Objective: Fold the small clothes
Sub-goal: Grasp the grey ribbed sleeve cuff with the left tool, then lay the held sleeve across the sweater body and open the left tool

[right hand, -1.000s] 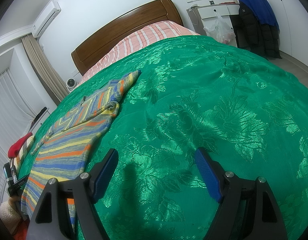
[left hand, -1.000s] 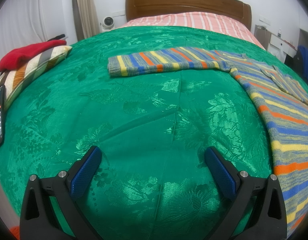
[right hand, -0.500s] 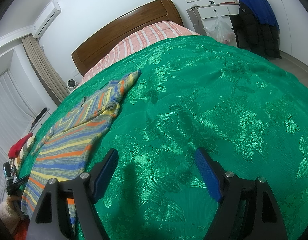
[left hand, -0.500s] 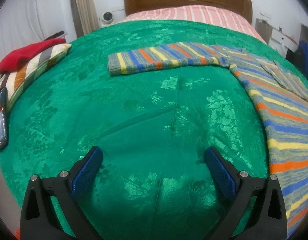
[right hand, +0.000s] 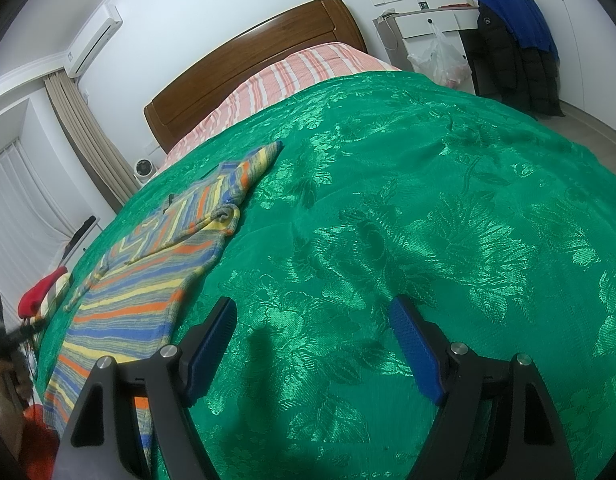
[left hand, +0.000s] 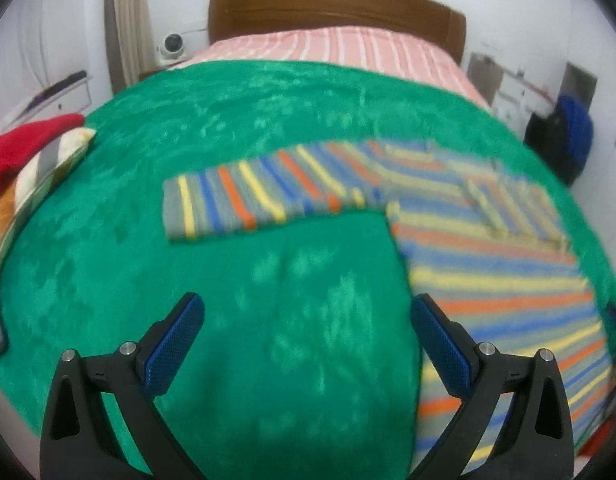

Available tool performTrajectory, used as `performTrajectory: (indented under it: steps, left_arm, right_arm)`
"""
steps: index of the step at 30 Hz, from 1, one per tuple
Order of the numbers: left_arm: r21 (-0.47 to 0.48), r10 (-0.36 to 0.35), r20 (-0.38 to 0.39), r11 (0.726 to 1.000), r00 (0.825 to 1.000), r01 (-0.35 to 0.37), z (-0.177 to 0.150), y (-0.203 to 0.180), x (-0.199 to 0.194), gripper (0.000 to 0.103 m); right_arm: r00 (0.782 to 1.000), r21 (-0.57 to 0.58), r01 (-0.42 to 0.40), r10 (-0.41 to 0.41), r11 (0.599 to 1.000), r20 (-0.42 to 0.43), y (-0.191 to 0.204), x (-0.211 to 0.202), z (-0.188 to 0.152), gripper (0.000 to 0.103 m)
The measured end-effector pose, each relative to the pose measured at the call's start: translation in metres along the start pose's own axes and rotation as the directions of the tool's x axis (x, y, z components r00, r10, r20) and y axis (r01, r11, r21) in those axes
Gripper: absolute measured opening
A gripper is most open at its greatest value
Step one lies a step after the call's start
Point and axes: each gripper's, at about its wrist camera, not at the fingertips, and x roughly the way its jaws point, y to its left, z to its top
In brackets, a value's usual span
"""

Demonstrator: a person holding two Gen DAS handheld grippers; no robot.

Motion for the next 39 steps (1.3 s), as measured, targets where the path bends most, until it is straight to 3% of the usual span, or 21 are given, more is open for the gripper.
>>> performTrajectory:
  steps: [4, 6, 8, 11, 14, 16, 17, 19, 20, 24, 26, 29, 31, 34, 37, 38, 39]
  left_arm:
    - [-0.171, -0.042, -0.025, 0.985, 0.999, 0.037, 0.043, 0.054, 0.013, 0.103]
    - [-0.311, -0.079, -0.061, 0.949, 0.995, 0.056, 0.055, 0.092, 0.029, 0.103]
    - [-0.436, -0.088, -0.111, 0.9, 0.99, 0.031, 0.06, 0.128, 0.052, 0.102]
    - [-0.474, -0.045, -0.169, 0.88, 0.985, -0.041, 0.062, 0.147, 0.079, 0.102]
    - [-0.41, 0.001, -0.225, 0.907, 0.974, -0.096, 0.067, 0.143, 0.11, 0.098]
    - [-0.369, 0.05, -0.256, 0.918, 0.965, -0.145, 0.071, 0.139, 0.126, 0.08]
    - [-0.339, 0.081, -0.271, 0.924, 0.959, -0.174, 0.072, 0.134, 0.134, 0.067]
    - [-0.287, 0.108, -0.262, 0.94, 0.959, -0.184, 0.073, 0.124, 0.138, 0.024]
    - [-0.254, 0.101, -0.262, 0.952, 0.96, -0.17, 0.076, 0.114, 0.14, 0.005]
    - [-0.208, 0.066, -0.183, 0.973, 0.981, -0.104, 0.102, 0.08, 0.115, 0.003]
    - [-0.129, 0.011, -0.104, 0.991, 0.994, -0.024, 0.131, 0.038, 0.086, 0.003]
    - [0.002, -0.081, -0.026, 0.997, 0.996, 0.081, 0.162, -0.029, 0.051, 0.003]
    - [0.1, -0.157, -0.003, 0.983, 0.988, 0.156, 0.175, -0.085, 0.036, 0.003]
    - [0.184, -0.236, -0.01, 0.955, 0.972, 0.234, 0.172, -0.15, 0.032, 0.003]
    - [0.246, -0.29, -0.078, 0.921, 0.954, 0.301, 0.148, -0.215, 0.062, 0.005]
    - [0.254, -0.297, -0.121, 0.913, 0.947, 0.319, 0.14, -0.227, 0.075, 0.012]
    - [0.263, -0.286, -0.17, 0.909, 0.943, 0.323, 0.13, -0.239, 0.09, 0.031]
  right_arm:
    - [1.0, 0.001, -0.001, 0.001, 1.0, 0.001, 0.0, 0.0, 0.0, 0.079]
    - [1.0, 0.003, -0.006, 0.006, 1.0, 0.003, 0.0, -0.001, 0.001, 0.079]
    - [1.0, 0.004, -0.01, 0.01, 1.0, 0.004, 0.001, -0.002, 0.001, 0.08]
    - [1.0, 0.003, -0.014, 0.014, 1.0, 0.004, 0.003, -0.001, 0.002, 0.08]
    - [1.0, 0.003, -0.015, 0.015, 1.0, 0.004, 0.003, -0.001, 0.003, 0.081]
    - [1.0, 0.003, -0.014, 0.014, 1.0, 0.005, 0.002, -0.001, 0.002, 0.081]
    - [1.0, 0.003, -0.014, 0.014, 1.0, 0.004, 0.003, 0.0, 0.003, 0.081]
    - [1.0, 0.003, -0.015, 0.015, 1.0, 0.005, 0.002, -0.001, 0.002, 0.081]
    - [1.0, 0.003, -0.015, 0.015, 1.0, 0.005, 0.002, -0.001, 0.002, 0.081]
    - [1.0, 0.002, -0.013, 0.013, 1.0, 0.005, 0.002, -0.001, 0.002, 0.081]
    - [1.0, 0.001, -0.013, 0.013, 1.0, 0.004, 0.001, -0.001, 0.002, 0.081]
    - [1.0, 0.002, -0.017, 0.017, 1.0, 0.005, 0.002, 0.001, 0.002, 0.081]
    - [1.0, 0.002, -0.019, 0.019, 1.0, 0.005, 0.003, 0.001, 0.002, 0.082]
    - [1.0, 0.002, -0.019, 0.019, 1.0, 0.005, 0.003, 0.001, 0.002, 0.082]
    - [1.0, 0.002, -0.019, 0.019, 1.0, 0.005, 0.002, 0.001, 0.002, 0.082]
    - [1.0, 0.002, -0.019, 0.019, 1.0, 0.005, 0.002, 0.001, 0.002, 0.082]
    - [1.0, 0.002, -0.019, 0.019, 1.0, 0.005, 0.003, 0.001, 0.002, 0.082]
